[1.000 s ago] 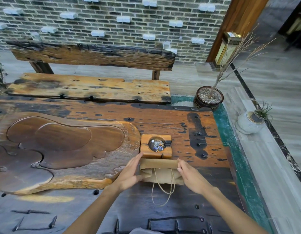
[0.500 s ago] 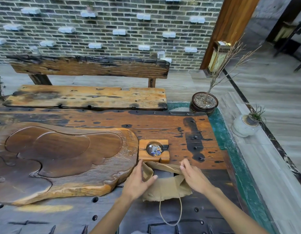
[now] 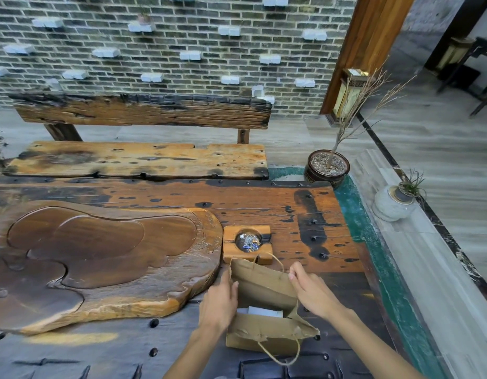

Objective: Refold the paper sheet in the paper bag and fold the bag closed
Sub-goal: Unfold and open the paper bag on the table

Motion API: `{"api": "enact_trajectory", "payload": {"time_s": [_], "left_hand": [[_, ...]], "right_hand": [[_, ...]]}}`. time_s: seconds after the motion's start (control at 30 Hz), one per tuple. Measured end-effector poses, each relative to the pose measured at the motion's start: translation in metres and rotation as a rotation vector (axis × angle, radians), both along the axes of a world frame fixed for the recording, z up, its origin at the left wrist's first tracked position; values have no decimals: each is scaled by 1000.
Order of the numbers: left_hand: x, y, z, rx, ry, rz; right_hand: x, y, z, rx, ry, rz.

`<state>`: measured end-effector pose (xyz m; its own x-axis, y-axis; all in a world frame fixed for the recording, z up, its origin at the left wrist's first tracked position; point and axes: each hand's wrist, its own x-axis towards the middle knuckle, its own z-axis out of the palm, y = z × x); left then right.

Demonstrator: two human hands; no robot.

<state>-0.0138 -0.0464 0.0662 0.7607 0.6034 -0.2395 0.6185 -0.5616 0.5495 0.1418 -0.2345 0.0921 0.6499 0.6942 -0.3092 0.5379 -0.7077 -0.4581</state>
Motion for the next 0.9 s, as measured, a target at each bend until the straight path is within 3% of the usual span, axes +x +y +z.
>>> {"api": "enact_trajectory", "payload": {"time_s": [0.2, 0.43, 0.7, 0.8, 0.9], "left_hand": [[-16, 6, -12, -82, -109, -3], [-24, 3, -15, -205, -95, 28], [-25, 1, -14, -255, -120, 59], [-24, 1, -14, -280, -128, 65], [-24, 1, -12, -300, -128, 64]], "right_hand": [[-6, -4, 3, 44, 121, -55], [-18, -10, 6, 51, 256, -155], [-34, -42, 30, 155, 178, -466], [-43, -50, 45, 206, 455, -485], [-55, -38, 56, 241, 806, -338]]}}
